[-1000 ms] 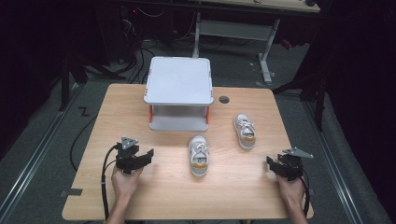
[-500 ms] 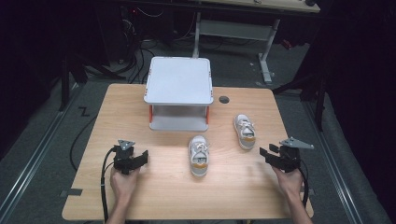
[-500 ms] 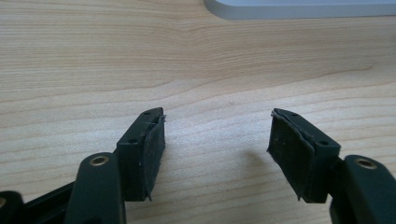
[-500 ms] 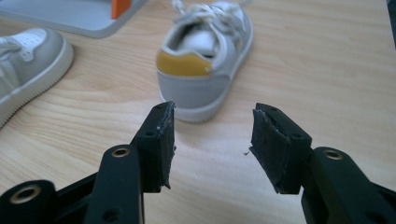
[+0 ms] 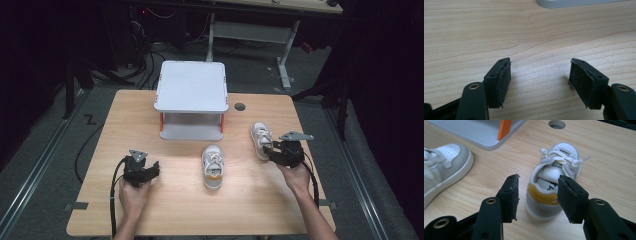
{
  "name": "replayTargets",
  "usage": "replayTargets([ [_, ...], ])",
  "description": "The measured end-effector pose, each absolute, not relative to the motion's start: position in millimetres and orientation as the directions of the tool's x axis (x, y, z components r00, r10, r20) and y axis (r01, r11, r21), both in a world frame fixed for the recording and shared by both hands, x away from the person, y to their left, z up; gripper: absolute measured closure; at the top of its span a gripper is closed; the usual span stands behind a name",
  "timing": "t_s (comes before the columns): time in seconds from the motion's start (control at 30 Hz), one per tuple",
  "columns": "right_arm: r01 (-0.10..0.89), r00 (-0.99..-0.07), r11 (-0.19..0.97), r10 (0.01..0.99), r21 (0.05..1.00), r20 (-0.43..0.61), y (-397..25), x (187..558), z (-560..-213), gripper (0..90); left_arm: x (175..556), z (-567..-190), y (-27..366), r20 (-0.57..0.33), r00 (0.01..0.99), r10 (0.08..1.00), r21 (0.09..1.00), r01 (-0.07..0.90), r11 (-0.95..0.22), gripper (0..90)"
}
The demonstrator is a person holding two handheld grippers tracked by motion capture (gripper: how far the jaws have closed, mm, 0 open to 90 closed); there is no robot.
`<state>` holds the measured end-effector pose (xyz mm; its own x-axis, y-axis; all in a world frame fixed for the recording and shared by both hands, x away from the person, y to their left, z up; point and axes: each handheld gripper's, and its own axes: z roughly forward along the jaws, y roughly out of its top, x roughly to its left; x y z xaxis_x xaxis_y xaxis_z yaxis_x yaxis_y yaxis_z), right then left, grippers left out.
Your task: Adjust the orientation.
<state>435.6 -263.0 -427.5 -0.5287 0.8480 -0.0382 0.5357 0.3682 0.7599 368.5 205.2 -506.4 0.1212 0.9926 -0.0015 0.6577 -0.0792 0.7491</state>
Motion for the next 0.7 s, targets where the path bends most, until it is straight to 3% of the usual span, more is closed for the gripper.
replayTargets([
  [0.47, 0.628, -0.55, 0.452, 0.834, 0.634, -0.049, -233, 480, -447, 62.7, 368, -506, 205, -0.002, 0.121, 0.993, 0.748, 0.659, -0.079, 33.7],
  [0.7, 0.657, -0.559, 0.457, 0.829, 0.6, -0.019, -231, 491, -455, 79.6, 368, -506, 206, -0.001, 0.122, 0.992, 0.748, 0.659, -0.08, 33.6],
])
